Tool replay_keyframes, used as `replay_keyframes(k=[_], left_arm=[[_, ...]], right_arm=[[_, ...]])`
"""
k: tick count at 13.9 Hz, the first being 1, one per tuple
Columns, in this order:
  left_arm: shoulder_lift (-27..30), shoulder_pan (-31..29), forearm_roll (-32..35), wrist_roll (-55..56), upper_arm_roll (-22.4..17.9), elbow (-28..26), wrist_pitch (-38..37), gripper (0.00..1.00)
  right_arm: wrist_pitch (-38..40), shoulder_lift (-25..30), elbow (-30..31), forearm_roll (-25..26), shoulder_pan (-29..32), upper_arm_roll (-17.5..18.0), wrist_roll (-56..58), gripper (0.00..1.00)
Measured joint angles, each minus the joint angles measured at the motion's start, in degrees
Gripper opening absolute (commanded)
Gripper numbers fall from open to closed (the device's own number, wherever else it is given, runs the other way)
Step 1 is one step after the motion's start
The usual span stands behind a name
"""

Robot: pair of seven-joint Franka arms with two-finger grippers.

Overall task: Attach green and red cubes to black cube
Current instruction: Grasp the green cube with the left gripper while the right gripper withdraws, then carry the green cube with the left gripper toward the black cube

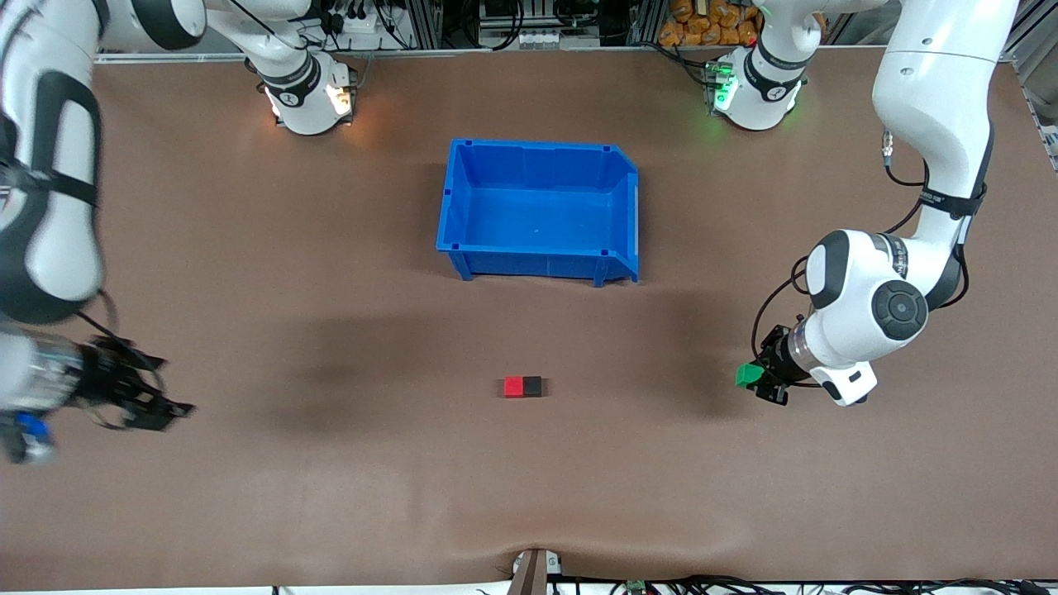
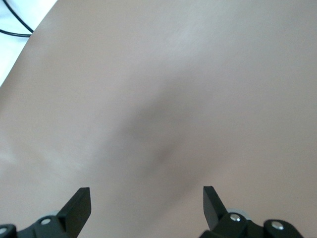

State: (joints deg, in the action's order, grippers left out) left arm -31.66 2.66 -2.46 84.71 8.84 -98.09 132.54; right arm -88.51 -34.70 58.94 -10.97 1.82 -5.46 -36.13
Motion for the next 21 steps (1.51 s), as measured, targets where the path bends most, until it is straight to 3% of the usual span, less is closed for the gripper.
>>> replay_keyframes(k=[5, 9, 13, 18, 21], left_arm=[[-2.02, 3.87, -2.49, 7.97, 0.08, 5.35, -2.31, 0.0], [-5.86, 8.16, -2.63, 17.93, 0.12, 10.55, -3.12, 0.0], [-8.25, 11.94, -2.64, 25.2, 0.15, 13.85, -3.12, 0.0], [-11.33, 17.12, -2.66, 31.76, 0.05, 19.64, -3.12, 0.0], [-15.22, 20.27, -2.66, 34.26, -0.41, 23.71, -3.08, 0.0]], right_arm=[[6.51, 14.97, 4.61, 1.27, -0.38, -1.76, 15.98, 1.0], [9.4, 26.27, 9.24, 2.48, -1.04, -1.69, 19.59, 1.0], [13.54, 29.73, 11.26, 3.26, -0.83, -0.97, 20.35, 1.0], [12.48, 30.07, 12.74, 4.36, -0.41, -0.41, 21.61, 1.0], [13.0, 31.46, 13.45, 8.21, -0.37, -0.34, 22.14, 1.0]])
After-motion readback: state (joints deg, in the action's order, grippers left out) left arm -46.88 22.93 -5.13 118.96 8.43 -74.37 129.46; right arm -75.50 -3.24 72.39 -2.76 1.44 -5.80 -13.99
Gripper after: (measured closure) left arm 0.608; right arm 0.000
